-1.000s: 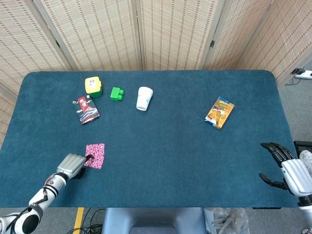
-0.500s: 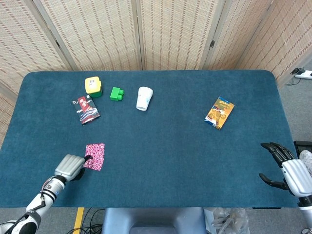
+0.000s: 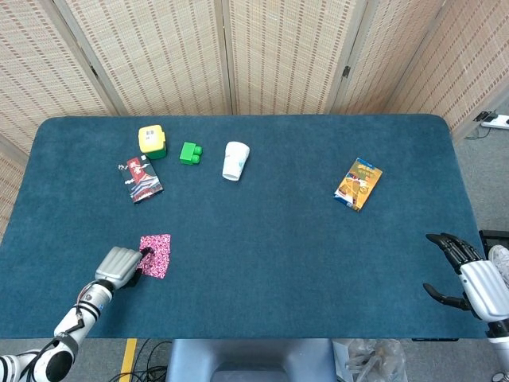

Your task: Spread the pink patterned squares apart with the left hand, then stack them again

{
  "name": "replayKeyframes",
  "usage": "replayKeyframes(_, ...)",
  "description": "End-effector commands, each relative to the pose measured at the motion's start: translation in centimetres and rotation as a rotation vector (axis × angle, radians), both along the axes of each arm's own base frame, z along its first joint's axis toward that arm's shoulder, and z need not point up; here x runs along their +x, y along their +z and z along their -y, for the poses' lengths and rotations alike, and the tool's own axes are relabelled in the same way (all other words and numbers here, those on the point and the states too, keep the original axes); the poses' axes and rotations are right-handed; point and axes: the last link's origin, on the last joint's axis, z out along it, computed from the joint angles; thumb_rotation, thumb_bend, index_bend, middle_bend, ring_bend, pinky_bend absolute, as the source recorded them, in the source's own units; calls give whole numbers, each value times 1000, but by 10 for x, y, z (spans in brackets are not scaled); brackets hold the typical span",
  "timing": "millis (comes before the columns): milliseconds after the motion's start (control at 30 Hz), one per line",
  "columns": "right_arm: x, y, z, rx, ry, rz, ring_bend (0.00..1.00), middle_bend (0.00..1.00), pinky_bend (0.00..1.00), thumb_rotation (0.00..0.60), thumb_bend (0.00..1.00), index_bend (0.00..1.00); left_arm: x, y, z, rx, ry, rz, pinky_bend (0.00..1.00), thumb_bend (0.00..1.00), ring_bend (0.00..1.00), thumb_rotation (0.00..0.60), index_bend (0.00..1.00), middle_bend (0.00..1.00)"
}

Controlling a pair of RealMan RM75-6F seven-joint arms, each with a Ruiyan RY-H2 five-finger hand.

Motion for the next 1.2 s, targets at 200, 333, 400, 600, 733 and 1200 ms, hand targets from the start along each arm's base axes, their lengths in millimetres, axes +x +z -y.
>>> replayKeyframes(200,-1,1,-2,-4,-2,1,117,188,165,600,276,111,-1,2,15,-27,17,-13,1000,625,981,600,251,1000)
replayKeyframes(333,-1,1,-3,-7,-3,3,117,188,165,600,276,111,1,3,26,-43,16,-14,1000,626,981,600,257,1000)
replayKeyframes(400,-1,1,-3,-8,-1,3,117,188,165,600,275,111,4,5,31,-40,9,-14,1000,626,981,600,257,1000)
replayKeyframes(600,-2,1,-3,-8,-1,4,117,188,165,600,276,111,11,9,34,-17,-13,-9,1000,625,981,600,258,1000)
replayKeyframes(733,-2,2,-4,-10,-1,5,117,188,165,600,276,111,17,10,27,14,-29,7,1000,625,980,600,256,1000)
replayKeyframes(1200,-5,1,-5,-8,-11,7,117,188,165,600,277,111,8,0,-4,50,25,-21,1000,625,980,600,234,1000)
